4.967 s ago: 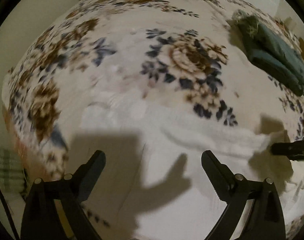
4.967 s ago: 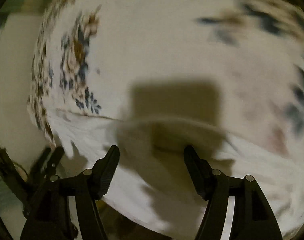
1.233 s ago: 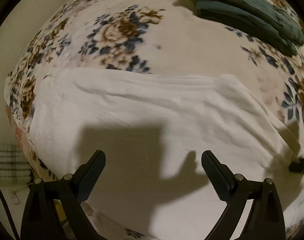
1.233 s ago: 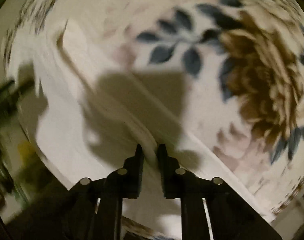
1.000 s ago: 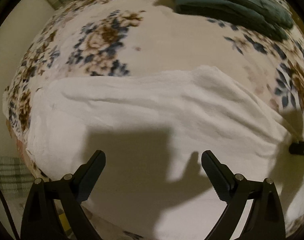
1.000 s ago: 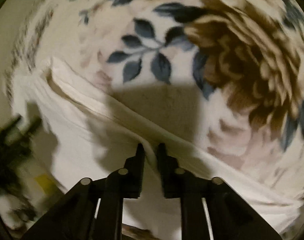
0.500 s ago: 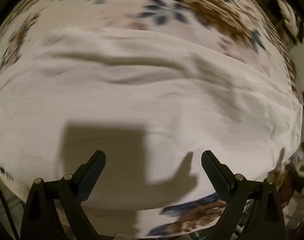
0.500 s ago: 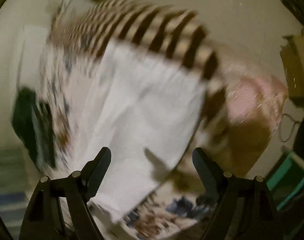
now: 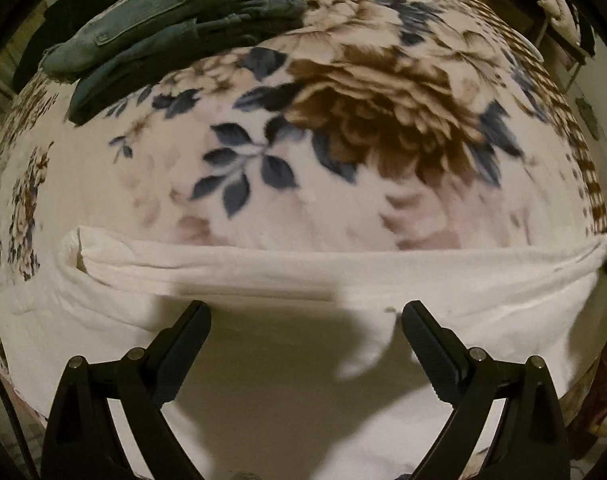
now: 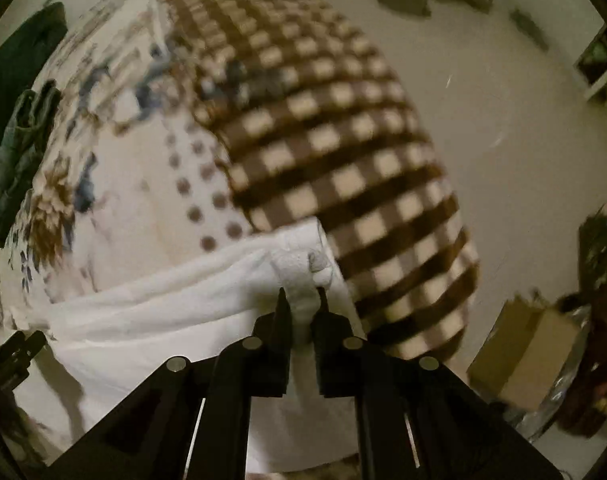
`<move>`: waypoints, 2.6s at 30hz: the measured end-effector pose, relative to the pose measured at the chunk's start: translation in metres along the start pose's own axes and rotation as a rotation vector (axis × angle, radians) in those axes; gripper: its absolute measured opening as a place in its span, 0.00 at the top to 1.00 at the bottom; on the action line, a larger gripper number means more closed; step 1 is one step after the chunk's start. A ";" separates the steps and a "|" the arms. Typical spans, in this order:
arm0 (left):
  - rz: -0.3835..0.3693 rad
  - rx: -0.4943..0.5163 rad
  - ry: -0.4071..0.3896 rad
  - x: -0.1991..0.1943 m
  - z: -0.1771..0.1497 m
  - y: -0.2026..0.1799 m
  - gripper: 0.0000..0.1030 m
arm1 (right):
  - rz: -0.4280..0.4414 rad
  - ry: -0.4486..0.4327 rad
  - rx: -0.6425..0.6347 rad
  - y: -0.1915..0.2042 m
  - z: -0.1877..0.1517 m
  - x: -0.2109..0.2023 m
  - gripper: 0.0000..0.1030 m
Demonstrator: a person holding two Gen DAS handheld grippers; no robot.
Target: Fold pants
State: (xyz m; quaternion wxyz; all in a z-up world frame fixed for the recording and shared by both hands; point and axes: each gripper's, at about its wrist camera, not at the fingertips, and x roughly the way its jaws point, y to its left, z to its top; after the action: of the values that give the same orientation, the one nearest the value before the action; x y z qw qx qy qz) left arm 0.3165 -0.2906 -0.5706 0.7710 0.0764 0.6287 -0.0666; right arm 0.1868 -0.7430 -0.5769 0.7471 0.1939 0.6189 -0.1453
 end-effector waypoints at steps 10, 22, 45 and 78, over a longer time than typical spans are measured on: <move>0.010 -0.048 0.003 0.001 -0.002 0.033 0.05 | 0.103 0.071 0.178 -0.022 0.005 0.023 0.75; -0.104 0.022 0.070 0.007 -0.060 -0.002 0.05 | 0.432 0.109 0.538 -0.075 -0.114 0.037 0.39; -0.070 0.065 0.145 0.046 -0.083 -0.015 0.00 | 0.855 -0.082 0.635 -0.011 -0.152 0.070 0.41; -0.234 -0.244 0.055 -0.010 -0.083 0.120 0.00 | 0.648 -0.302 0.443 0.089 -0.124 -0.056 0.95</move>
State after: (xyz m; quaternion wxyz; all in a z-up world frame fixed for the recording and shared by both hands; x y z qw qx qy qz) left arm 0.2587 -0.1566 -0.5735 0.7441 -0.0897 0.6575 -0.0772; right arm 0.1094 -0.6079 -0.5316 0.7766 0.5113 0.3632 -0.0591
